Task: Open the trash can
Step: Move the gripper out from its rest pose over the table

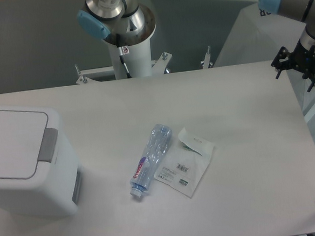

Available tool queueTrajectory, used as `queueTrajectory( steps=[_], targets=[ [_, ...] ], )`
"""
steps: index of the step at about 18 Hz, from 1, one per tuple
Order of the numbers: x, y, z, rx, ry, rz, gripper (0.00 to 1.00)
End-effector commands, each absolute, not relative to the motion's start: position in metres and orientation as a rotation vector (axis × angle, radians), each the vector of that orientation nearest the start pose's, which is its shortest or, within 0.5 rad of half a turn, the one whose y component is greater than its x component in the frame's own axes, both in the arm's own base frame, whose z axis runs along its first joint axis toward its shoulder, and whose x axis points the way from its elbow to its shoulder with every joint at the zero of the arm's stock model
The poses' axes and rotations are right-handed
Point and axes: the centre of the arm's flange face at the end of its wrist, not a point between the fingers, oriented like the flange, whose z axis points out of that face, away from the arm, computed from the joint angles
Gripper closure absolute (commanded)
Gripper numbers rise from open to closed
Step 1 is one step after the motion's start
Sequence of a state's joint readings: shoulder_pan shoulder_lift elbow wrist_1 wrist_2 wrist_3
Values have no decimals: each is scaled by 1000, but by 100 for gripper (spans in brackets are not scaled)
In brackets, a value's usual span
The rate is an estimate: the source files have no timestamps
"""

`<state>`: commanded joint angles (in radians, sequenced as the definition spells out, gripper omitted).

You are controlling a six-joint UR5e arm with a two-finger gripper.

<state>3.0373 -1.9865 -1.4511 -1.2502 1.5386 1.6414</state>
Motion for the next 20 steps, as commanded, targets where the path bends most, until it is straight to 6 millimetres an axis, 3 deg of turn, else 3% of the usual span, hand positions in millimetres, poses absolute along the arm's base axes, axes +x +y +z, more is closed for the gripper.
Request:
queueTrajectory(
  steps=[10,14,16,20],
  targets=[
    [-617,223,341,-3087,312,19,0],
    [-606,228,320,-3067,282,-45,0],
    [-603,225,328,-3019,208,-36,0],
    [-587,242,345,-2948,13,-33,0]
  ],
)
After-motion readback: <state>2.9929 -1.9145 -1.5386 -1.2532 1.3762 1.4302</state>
